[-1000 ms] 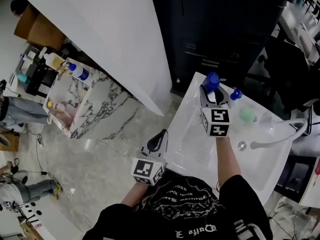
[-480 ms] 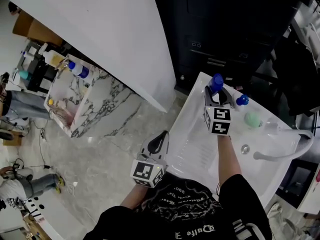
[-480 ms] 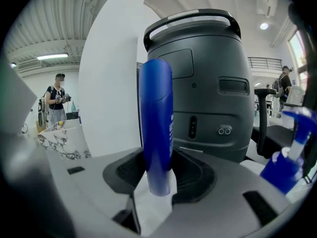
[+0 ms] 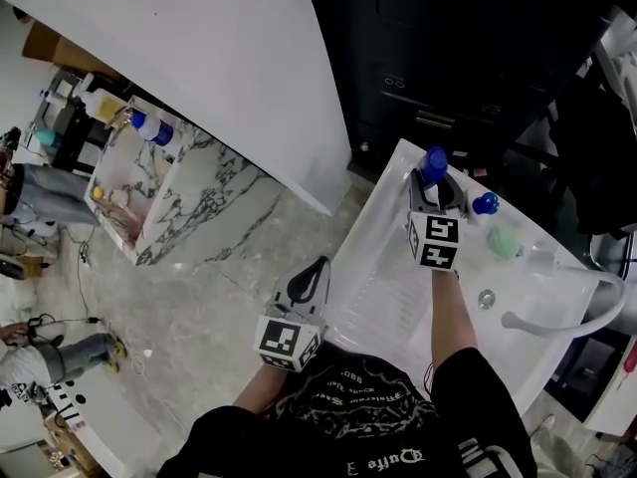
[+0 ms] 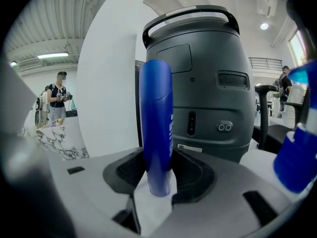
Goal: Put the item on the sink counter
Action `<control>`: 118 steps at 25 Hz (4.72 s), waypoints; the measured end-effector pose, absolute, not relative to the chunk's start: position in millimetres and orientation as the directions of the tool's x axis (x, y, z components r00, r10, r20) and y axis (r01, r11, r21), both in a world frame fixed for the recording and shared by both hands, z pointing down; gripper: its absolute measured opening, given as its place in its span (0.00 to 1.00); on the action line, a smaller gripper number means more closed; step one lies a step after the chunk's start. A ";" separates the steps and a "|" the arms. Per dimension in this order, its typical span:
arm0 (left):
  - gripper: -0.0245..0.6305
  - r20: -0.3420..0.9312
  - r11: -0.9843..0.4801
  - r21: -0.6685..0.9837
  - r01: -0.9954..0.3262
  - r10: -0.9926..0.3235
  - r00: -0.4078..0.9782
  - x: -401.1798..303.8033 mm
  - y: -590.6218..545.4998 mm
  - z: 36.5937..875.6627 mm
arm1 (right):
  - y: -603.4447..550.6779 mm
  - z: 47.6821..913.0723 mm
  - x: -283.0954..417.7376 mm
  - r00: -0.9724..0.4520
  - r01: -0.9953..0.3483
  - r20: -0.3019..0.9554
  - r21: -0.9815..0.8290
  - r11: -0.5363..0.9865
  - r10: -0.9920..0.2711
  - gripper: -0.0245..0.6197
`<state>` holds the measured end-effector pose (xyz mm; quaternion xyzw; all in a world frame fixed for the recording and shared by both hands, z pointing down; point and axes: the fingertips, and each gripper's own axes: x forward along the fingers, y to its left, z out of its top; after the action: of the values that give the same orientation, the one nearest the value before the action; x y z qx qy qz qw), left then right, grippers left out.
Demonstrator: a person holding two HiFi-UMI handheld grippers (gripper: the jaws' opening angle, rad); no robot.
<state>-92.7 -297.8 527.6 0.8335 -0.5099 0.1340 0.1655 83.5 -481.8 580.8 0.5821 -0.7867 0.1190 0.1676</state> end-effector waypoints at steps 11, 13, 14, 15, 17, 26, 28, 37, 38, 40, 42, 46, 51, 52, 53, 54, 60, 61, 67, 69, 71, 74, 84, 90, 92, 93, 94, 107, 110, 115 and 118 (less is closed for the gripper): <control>0.05 0.417 -0.426 0.167 -0.889 -0.787 0.456 -94.3 -289.0 532.0 | -477.7 571.5 75.5 -0.319 -0.942 0.358 -0.020 0.334 -0.878 0.41; 0.05 0.411 -0.423 0.166 -0.891 -0.791 0.453 -96.8 -288.2 529.9 | -474.1 564.6 68.2 -0.340 -0.934 0.345 -0.018 0.356 -0.875 0.48; 0.05 0.406 -0.424 0.167 -0.890 -0.793 0.454 -96.9 -287.6 528.4 | -471.9 561.3 67.0 -0.337 -0.935 0.340 -0.013 0.354 -0.878 0.51; 0.05 0.400 -0.425 0.168 -0.889 -0.795 0.456 -96.3 -287.2 526.8 | -469.7 557.7 67.5 -0.328 -0.938 0.334 -0.008 0.345 -0.884 0.51; 0.05 0.386 -0.432 0.170 -0.886 -0.798 0.463 -94.0 -286.0 522.9 | -465.1 549.6 69.7 -0.310 -0.945 0.317 -0.001 0.327 -0.896 0.53; 0.05 0.317 -0.468 0.189 -0.863 -0.803 0.505 -91.5 -269.8 503.8 | -427.0 521.2 67.6 -0.293 -0.949 0.293 0.028 0.315 -0.910 0.54; 0.05 0.303 -0.472 0.196 -0.860 -0.805 0.511 -92.6 -267.2 499.9 | -415.1 514.1 62.8 -0.304 -0.944 0.295 0.037 0.329 -0.906 0.54; 0.05 0.224 -0.526 0.201 -0.826 -0.796 0.562 -81.9 -256.5 478.9 | -356.6 474.7 53.1 -0.309 -0.943 0.259 0.045 0.331 -0.915 0.53; 0.05 0.218 -0.532 0.202 -0.822 -0.794 0.568 -80.8 -255.1 477.9 | -349.3 471.2 52.9 -0.307 -0.943 0.254 0.047 0.329 -0.917 0.53; 0.05 0.205 -0.546 0.201 -0.814 -0.789 0.580 -79.7 -252.9 475.8 | -335.5 465.2 51.3 -0.311 -0.943 0.244 0.039 0.330 -0.919 0.53; 0.05 0.193 -0.560 0.198 -0.805 -0.783 0.592 -77.1 -251.8 472.8 | -322.4 460.1 51.3 -0.320 -0.943 0.240 0.012 0.332 -0.917 0.53; 0.05 0.172 -0.594 0.200 -0.779 -0.761 0.625 -65.7 -249.8 469.8 | -296.3 455.3 62.2 -0.293 -0.954 0.234 -0.013 0.298 -0.927 0.53; 0.05 0.162 -0.643 0.200 -0.739 -0.722 0.672 -49.1 -245.2 467.4 | -264.9 457.7 70.2 -0.276 -0.961 0.230 -0.036 0.276 -0.933 0.53; 0.05 0.159 -0.655 0.202 -0.728 -0.712 0.684 -44.7 -244.1 466.9 | -258.6 458.7 73.3 -0.265 -0.964 0.230 -0.039 0.263 -0.936 0.53; 0.05 0.157 -0.666 0.203 -0.717 -0.701 0.696 -40.0 -242.6 466.9 | -252.2 460.1 77.2 -0.251 -0.968 0.229 -0.044 0.248 -0.940 0.53; 0.05 0.155 -0.677 0.204 -0.707 -0.691 0.707 -35.3 -240.8 467.2 | -246.1 462.1 81.4 -0.235 -0.972 0.231 -0.048 0.231 -0.944 0.53; 0.05 0.154 -0.731 0.193 -0.654 -0.636 0.756 -15.9 -229.5 471.6 | -217.4 472.4 100.2 -0.154 -0.988 0.244 -0.051 0.146 -0.958 0.53; 0.05 0.155 -0.737 0.192 -0.648 -0.629 0.762 -14.0 -227.6 472.4 | -213.6 473.3 102.7 -0.140 -0.990 0.244 -0.046 0.132 -0.960 0.53; 0.05 0.153 -0.750 0.185 -0.636 -0.617 0.772 -12.6 -223.0 473.4 | -197.5 480.2 106.3 -0.099 -0.995 0.260 -0.036 0.093 -0.961 0.53; 0.05 0.149 -0.749 0.186 -0.635 -0.618 0.772 -13.0 -222.6 472.5 | -195.4 479.1 108.8 -0.087 -0.996 0.258 -0.032 0.082 -0.962 0.53; 0.05 0.143 -0.749 0.187 -0.636 -0.620 0.771 -13.0 -222.3 471.1 | -195.2 476.0 112.5 -0.073 -0.997 0.252 -0.019 0.070 -0.965 0.50; 0.05 0.137 -0.750 0.179 -0.636 -0.622 0.771 -13.5 -221.1 469.1 | -196.3 469.4 117.7 -0.051 -0.999 0.239 0.000 0.053 -0.970 0.37; 0.05 0.134 -0.754 0.168 -0.635 -0.621 0.773 -13.1 -214.6 468.7 | -194.5 476.0 114.2 -0.019 -0.998 0.267 0.059 0.036 -0.964 0.14; 0.05 0.135 -0.756 0.167 -0.633 -0.618 0.774 -9.2 -214.6 468.8 | -196.7 475.4 115.2 -0.019 -0.996 0.280 0.077 0.042 -0.960 0.04; 0.05 0.137 -0.757 0.169 -0.632 -0.617 0.775 -7.5 -214.9 469.6 | -197.1 476.6 114.0 -0.032 -0.997 0.283 0.065 0.052 -0.959 0.04; 0.05 0.139 -0.757 0.170 -0.631 -0.616 0.776 -6.6 -215.1 470.2 | -197.4 477.2 113.5 -0.037 -0.997 0.285 0.060 0.056 -0.958 0.04; 0.05 0.141 -0.756 0.173 -0.631 -0.615 0.776 -6.0 -215.3 470.8 | -197.4 477.7 113.0 -0.041 -0.997 0.287 0.055 0.059 -0.957 0.04; 0.05 0.152 -0.751 0.180 -0.635 -0.616 0.773 -1.7 -218.6 475.5 | -200.4 483.4 113.2 -0.077 -0.996 0.302 0.014 0.085 -0.950 0.04; 0.05 0.151 -0.750 0.178 -0.637 -0.619 0.771 -1.6 -220.0 475.0 | -202.7 483.4 112.5 -0.086 -0.995 0.300 0.013 0.095 -0.950 0.04; 0.05 0.155 -0.745 0.180 -0.643 -0.624 0.766 -3.8 -222.2 475.9 | -206.8 483.1 108.3 -0.103 -0.994 0.300 0.015 0.113 -0.948 0.04; 0.05 0.156 -0.740 0.184 -0.647 -0.628 0.763 -5.3 -225.1 476.5 | -209.6 484.4 105.8 -0.112 -0.992 0.304 0.016 0.123 -0.946 0.04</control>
<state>-5.3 -225.1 476.5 0.9319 -0.3418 0.0418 0.1139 105.8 -209.6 484.4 0.6553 -0.7394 0.0962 0.1206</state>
